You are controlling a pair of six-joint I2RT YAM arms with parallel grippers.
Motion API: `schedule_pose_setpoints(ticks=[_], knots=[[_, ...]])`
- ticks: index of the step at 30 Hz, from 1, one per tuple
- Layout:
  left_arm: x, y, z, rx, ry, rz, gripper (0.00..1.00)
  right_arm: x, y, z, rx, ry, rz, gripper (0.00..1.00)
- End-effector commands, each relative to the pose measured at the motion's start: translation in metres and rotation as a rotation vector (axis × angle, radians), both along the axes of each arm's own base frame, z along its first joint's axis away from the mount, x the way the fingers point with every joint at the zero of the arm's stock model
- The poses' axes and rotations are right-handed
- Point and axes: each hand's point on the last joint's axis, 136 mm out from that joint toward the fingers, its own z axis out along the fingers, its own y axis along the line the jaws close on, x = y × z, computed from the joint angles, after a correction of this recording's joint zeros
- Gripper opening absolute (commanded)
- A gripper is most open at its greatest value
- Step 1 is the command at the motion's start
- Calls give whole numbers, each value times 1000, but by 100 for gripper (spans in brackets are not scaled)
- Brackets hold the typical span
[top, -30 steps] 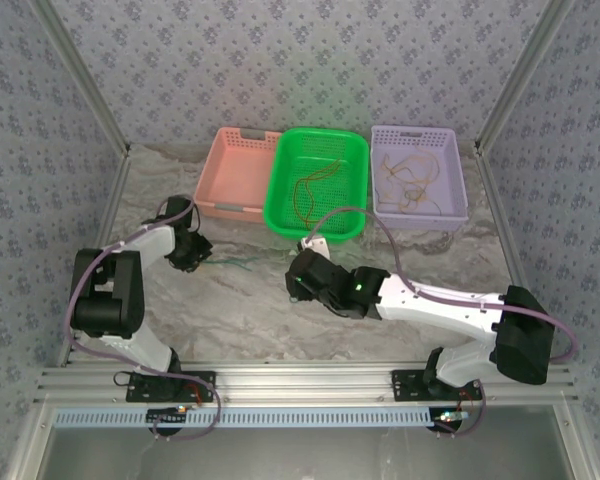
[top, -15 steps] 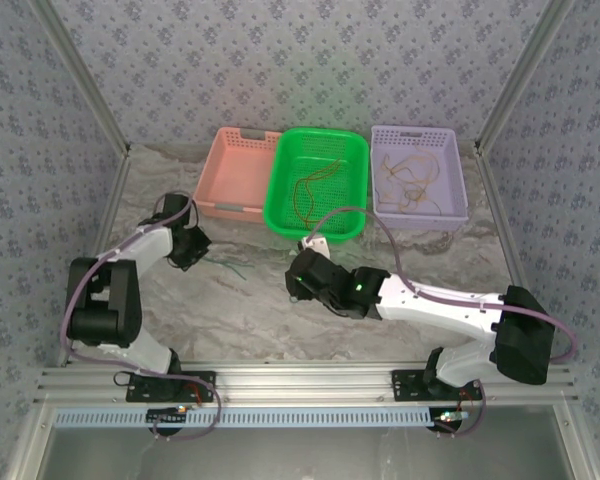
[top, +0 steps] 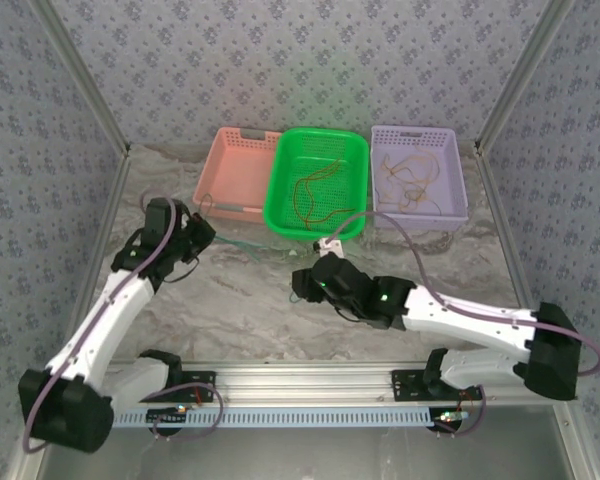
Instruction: Untangle the cables
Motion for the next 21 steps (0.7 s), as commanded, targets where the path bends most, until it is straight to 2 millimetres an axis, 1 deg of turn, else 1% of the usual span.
schedule_pose_setpoints(ticks=[1,3,4,9,12,16,20,21], knots=[[-10,-15,23,-86,-105,-12,0,-4,0,35,208,-22,-24,45],[-18,-23,29,-147,-155,-10,0,-6,-3,49,308,-31,-37,46],[-22,-27,36,-186,-191,-8,0,-7,-4,54,359,-31,-45,46],[-38,-44,46,-243,-287,-29,0,-9,-6,67,565,21,-88,46],[-45,-54,51,-235,-333,-66,0,-8,-8,68,644,88,-145,46],[-50,-65,51,-243,-379,-91,0,-9,-1,70,741,157,-172,46],[-50,-72,47,-254,-385,-95,0,-10,5,68,737,184,-206,45],[-50,-72,47,-252,-385,-93,0,-10,5,64,726,196,-221,44]])
